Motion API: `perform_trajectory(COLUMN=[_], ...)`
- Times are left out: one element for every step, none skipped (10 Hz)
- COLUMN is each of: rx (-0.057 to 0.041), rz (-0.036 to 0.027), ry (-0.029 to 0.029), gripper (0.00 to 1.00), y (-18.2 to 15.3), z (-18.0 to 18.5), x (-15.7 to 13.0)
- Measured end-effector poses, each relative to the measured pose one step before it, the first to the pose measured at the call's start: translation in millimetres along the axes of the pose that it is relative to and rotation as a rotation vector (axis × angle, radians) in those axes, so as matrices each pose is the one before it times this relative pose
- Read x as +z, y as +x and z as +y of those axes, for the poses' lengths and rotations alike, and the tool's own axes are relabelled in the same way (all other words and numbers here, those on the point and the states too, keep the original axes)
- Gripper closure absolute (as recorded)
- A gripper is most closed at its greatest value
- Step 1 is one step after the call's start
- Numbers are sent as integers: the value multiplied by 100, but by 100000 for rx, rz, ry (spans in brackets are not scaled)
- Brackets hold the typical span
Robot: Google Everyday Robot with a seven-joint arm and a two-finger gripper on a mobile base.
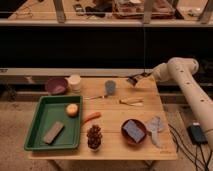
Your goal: Wipe table surface with brush
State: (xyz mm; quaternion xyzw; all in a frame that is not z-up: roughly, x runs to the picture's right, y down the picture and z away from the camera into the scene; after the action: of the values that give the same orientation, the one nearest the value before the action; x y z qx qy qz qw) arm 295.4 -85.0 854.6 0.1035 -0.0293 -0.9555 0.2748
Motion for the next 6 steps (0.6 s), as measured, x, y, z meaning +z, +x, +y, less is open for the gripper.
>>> perform_trajectory(rx=[-2509, -3308, -2662, -2449, -947, -672], rz=[442, -510, -1183, -1434, -1288, -870], ry=[-2473, -3029, -2578, -2324, -1183, -660], gripper=[100, 100, 100, 100, 100, 100], y=[516, 562, 96, -117, -376, -274], z=[-143, -366, -480, -539, -343, -249], x=[-591, -264, -36, -29, 20, 65])
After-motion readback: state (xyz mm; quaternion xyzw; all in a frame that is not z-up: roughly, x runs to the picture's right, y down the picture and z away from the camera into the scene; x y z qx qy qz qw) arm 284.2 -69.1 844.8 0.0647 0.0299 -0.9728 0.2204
